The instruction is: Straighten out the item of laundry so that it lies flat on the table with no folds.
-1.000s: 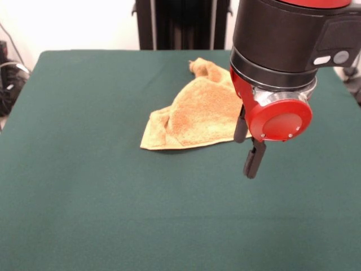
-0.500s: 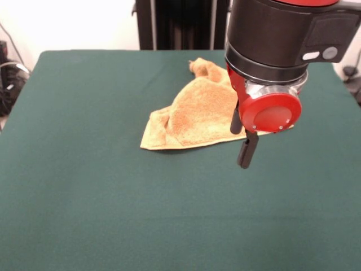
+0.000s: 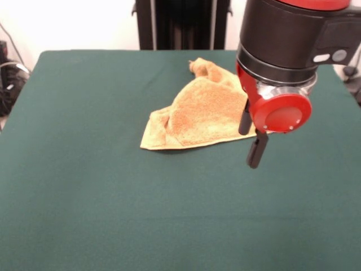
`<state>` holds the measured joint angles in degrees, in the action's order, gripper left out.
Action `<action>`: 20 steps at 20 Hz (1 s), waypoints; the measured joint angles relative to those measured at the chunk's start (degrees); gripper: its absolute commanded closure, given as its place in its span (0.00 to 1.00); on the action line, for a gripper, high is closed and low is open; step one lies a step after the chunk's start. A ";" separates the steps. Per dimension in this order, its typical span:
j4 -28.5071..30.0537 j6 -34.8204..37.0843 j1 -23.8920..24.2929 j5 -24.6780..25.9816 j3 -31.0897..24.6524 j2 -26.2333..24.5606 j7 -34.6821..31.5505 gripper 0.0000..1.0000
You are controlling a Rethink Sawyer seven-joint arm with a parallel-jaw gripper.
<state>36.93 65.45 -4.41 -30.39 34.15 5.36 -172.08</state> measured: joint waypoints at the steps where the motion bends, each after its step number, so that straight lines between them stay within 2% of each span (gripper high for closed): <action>1: -0.01 -0.14 -0.18 -0.06 -0.01 -0.06 -0.04 0.00; 20: 0.27 -0.72 -0.68 -0.49 0.00 -0.08 -1.37 0.00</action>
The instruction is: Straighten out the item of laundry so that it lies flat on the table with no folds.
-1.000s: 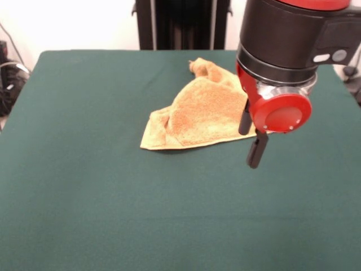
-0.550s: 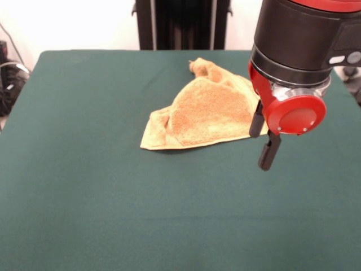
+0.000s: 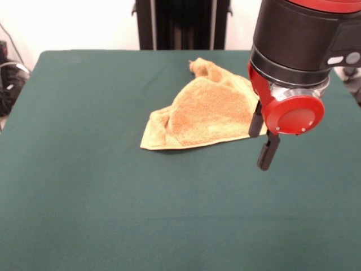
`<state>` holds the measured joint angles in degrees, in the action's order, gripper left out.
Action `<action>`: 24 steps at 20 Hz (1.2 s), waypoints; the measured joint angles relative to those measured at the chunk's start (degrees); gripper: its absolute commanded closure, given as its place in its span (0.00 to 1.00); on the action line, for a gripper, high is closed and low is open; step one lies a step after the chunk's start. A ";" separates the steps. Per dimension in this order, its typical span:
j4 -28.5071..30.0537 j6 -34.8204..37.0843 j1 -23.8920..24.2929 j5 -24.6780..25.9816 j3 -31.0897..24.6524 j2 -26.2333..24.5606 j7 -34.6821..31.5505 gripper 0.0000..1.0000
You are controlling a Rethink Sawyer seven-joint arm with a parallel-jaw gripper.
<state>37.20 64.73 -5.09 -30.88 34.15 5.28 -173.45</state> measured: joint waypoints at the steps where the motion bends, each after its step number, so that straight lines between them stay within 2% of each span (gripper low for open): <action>1: 0.07 0.00 0.00 0.00 0.00 0.01 0.00 0.00; 24: 5.49 -1.53 -1.47 -0.38 -0.02 1.61 -0.04 0.00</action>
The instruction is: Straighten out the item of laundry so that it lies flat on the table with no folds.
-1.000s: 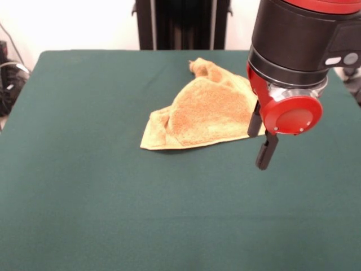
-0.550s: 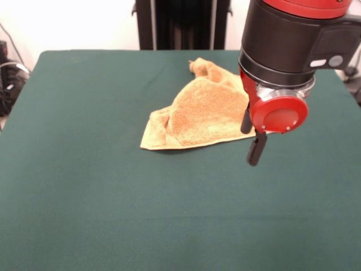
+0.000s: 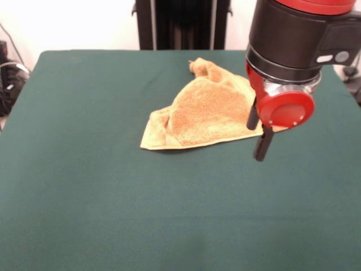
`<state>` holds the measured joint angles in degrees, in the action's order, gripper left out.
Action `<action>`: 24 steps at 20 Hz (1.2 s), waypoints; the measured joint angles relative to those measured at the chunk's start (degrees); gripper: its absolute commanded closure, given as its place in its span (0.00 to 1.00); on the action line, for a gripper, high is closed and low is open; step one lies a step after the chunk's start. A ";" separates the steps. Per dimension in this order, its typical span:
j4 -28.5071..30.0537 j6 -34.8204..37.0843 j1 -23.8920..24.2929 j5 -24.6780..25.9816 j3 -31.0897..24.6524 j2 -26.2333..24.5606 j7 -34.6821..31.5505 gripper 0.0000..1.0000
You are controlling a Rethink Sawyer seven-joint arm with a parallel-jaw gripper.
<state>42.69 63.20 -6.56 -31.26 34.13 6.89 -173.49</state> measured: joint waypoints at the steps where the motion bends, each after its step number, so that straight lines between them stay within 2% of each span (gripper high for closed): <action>1: 0.05 -0.16 -0.15 -0.01 0.00 0.01 0.00 0.00; 24: 4.44 -2.49 -2.20 -2.24 -0.01 0.80 -0.37 0.00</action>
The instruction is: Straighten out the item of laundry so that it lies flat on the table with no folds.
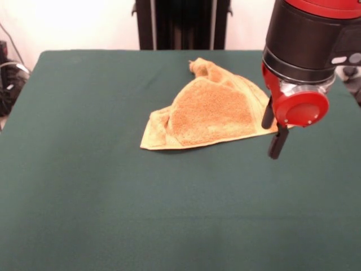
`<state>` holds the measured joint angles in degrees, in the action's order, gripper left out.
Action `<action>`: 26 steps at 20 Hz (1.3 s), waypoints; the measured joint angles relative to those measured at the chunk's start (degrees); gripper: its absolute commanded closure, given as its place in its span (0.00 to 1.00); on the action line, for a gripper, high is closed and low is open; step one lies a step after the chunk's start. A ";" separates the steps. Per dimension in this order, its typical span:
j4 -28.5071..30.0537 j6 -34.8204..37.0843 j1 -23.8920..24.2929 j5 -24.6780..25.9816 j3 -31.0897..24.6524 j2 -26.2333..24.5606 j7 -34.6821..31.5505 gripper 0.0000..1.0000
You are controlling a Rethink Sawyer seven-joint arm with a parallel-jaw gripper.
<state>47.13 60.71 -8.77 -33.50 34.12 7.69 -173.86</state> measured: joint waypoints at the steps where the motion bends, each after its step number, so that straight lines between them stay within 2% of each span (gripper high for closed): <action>1: 0.42 -0.31 -0.02 0.01 0.01 0.17 0.00 0.00; 26: 4.61 -2.48 -3.22 -1.45 -0.01 0.55 -2.08 0.00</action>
<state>51.74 58.24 -11.98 -34.96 34.12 8.25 -175.94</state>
